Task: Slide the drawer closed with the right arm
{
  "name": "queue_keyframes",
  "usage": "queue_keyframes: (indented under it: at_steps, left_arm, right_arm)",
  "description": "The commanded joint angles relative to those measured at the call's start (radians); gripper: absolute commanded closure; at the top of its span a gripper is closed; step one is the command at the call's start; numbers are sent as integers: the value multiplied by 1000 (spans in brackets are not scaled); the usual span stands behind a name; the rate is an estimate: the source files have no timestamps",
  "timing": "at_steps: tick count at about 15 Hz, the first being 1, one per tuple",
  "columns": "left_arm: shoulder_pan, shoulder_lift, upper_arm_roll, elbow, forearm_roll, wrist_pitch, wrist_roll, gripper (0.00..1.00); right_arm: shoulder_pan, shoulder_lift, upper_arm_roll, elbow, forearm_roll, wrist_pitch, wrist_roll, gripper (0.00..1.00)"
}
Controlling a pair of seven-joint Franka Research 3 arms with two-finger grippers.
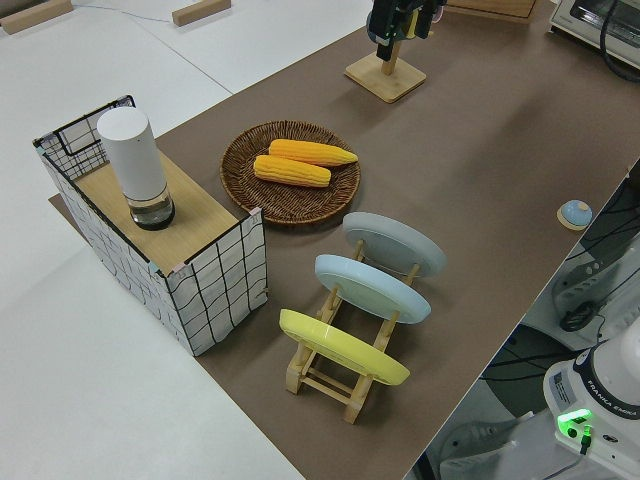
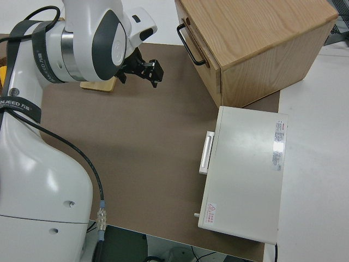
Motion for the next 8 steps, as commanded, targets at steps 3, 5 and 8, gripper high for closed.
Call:
queue_keyframes:
  at_steps: [3,5,8]
  left_arm:
    - [-7,-4,0,10,18,-18,-10,7]
    - [-7,-4,0,10,18,-18,-10,7]
    - [-7,-4,0,9,18,-18,-10,7]
  right_arm:
    - [1,-20,0,19,-9,-38,-28,15]
    - [1,-17,0,19,-10,-41,-28,15]
    - [1,-8,2,21,-10,-41,-30,15]
